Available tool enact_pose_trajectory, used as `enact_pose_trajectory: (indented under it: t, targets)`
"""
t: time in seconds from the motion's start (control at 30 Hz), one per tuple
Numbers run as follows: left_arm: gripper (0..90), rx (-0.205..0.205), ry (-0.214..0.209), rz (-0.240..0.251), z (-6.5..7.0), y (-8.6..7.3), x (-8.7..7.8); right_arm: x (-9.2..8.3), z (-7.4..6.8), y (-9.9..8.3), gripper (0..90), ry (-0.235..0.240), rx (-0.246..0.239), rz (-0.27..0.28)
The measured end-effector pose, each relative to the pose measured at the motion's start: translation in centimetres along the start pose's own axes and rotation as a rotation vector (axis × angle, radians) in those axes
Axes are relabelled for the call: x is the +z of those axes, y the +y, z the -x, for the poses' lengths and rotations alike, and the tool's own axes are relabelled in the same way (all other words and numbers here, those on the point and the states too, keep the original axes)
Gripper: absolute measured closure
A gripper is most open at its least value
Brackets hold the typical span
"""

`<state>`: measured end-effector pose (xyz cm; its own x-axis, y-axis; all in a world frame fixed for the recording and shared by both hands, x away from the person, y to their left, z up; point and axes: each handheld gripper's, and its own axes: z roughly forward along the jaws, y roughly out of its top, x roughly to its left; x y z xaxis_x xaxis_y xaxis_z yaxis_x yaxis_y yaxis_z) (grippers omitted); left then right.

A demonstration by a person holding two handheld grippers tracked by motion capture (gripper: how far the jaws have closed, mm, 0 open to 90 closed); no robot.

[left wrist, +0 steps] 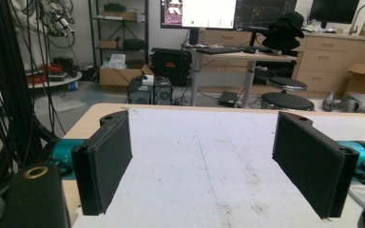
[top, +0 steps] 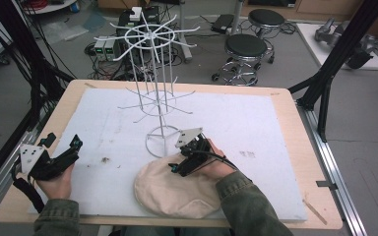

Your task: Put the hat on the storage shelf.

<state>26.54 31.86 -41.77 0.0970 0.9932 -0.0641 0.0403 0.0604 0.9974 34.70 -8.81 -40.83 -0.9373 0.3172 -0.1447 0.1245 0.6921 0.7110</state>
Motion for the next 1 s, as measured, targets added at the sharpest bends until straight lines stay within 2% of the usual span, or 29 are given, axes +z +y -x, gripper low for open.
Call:
enact_pose_trajectory:
  t: [0.2, 0.27, 0.6, 0.7, 0.87, 0.97, 1.0]
  targets:
    - [20.8, -0.002, 0.001, 0.000, 0.0, 0.0, 0.0, 1.0, -0.1, -0.5, 6.1, 0.028, -0.031, -0.057]
    - [20.9, -0.002, 0.000, 0.000, 0.0, 0.0, 0.0, 1.3, -0.2, -0.6, 6.0, 0.025, -0.041, -0.081]
    - [20.8, 0.000, -0.003, -0.003, 0.1, 0.0, 0.0, 2.2, -0.3, -1.1, 6.1, 0.046, -0.042, -0.125]
    - [20.8, -0.001, -0.004, -0.003, 0.1, 0.0, 0.1, 2.7, -0.4, -1.2, 6.1, 0.043, -0.066, -0.141]
    - [20.9, -0.001, -0.005, -0.003, 0.1, 0.0, 0.1, 2.7, -0.3, -1.3, 6.7, 0.061, -0.036, -0.143]
    - [20.8, -0.005, -0.006, -0.001, 0.2, -0.1, 0.1, 2.6, -0.2, -1.3, 10.8, 0.074, -0.034, -0.146]
    - [20.9, -0.006, -0.006, 0.000, 0.2, -0.1, 0.1, 2.5, -0.2, -1.3, 13.9, 0.094, -0.025, -0.149]
